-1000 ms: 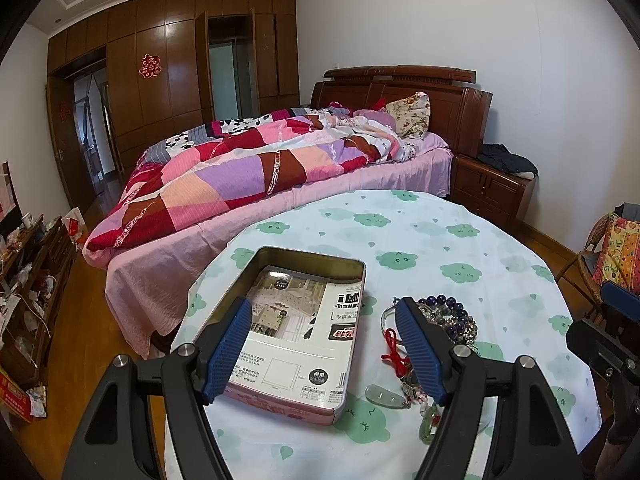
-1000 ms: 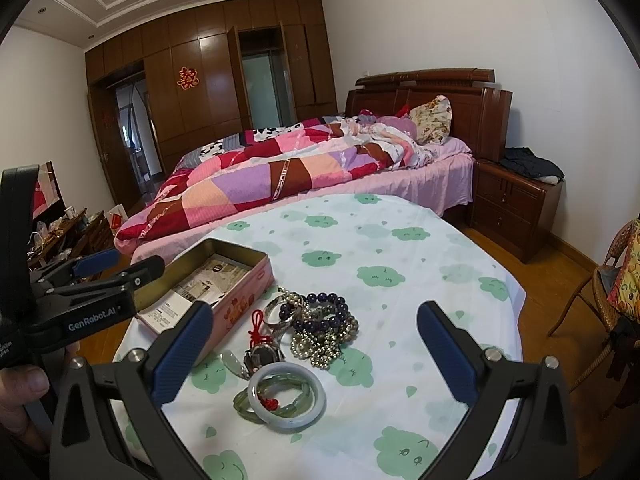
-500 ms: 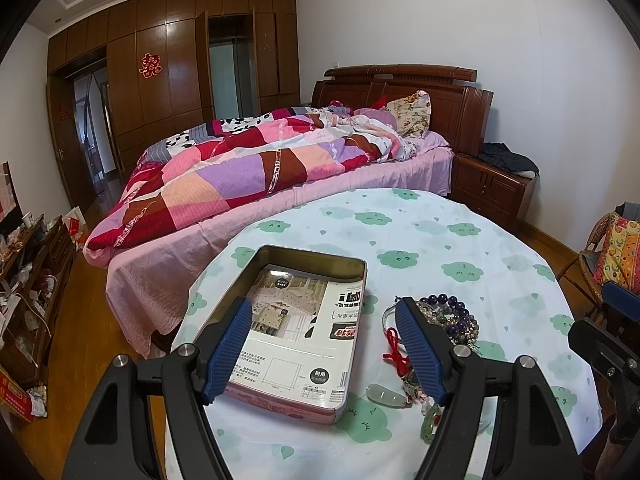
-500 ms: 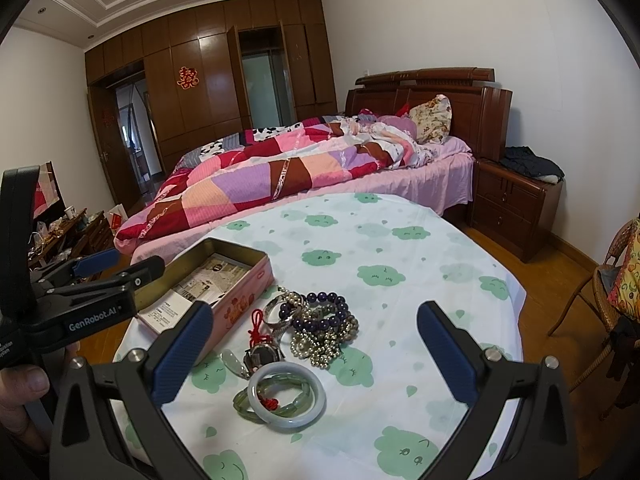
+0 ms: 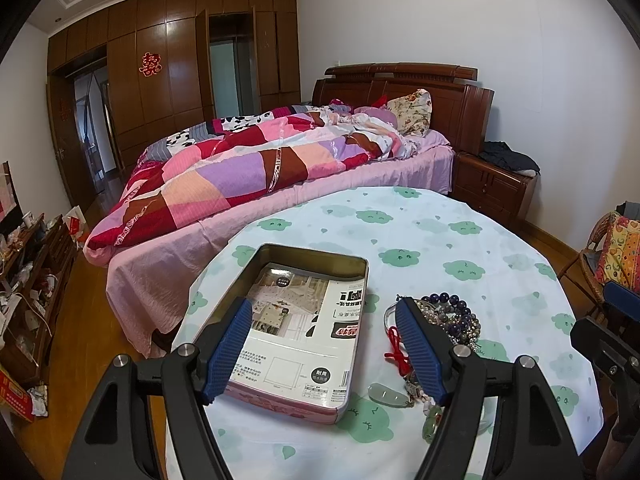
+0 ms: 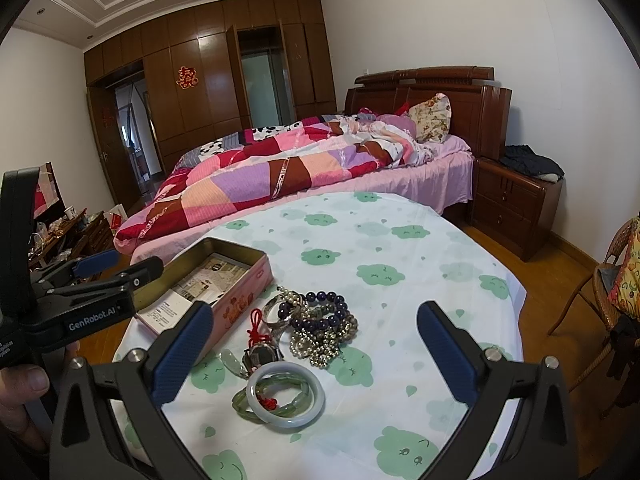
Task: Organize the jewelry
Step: 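Grasp the pale jade bangle with the left gripper while the right gripper grasps the green bead bangle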
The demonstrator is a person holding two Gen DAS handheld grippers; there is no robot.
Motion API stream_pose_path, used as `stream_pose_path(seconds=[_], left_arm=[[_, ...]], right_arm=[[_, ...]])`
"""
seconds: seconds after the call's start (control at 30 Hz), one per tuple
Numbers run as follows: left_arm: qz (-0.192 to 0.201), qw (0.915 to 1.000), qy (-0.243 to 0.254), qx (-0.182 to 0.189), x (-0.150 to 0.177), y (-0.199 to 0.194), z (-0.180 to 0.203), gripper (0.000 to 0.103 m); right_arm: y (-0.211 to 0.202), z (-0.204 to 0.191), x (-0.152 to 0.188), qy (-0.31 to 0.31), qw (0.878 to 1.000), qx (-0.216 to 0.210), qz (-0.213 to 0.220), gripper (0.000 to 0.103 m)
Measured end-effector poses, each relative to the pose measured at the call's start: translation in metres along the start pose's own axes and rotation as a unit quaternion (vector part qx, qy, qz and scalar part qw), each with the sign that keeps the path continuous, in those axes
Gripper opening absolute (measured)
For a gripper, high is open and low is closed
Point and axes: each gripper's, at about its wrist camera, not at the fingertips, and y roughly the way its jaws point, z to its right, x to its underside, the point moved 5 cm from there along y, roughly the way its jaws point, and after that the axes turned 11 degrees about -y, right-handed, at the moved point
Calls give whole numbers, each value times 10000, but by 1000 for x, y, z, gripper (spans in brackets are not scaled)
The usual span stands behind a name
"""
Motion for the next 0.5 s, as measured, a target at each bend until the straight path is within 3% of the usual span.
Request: stream_pose_path(seconds=[0.2,0.3,0.33,0.4,0.5], left_arm=[[-75,9999,89,-59,12,8,-7,74],[-396,9991,38,-156,25,27,-15,74],[-439,9989,29,-133,28,31,-13,74],[-517,9984,78,-199,33,36,-12,74],[-589,9981,88,-150,38,40,-11,74]], right_arm=[[8,-2,11,-55,10000,20,-18,103],[27,5,30,-76,9997,26,-222,102],[33,8,34,-75,9994,32,-326,98],[49,8,49,-150,9978,-22,-647,82],[60,3,59,-262,9949,-210,-950,72]])
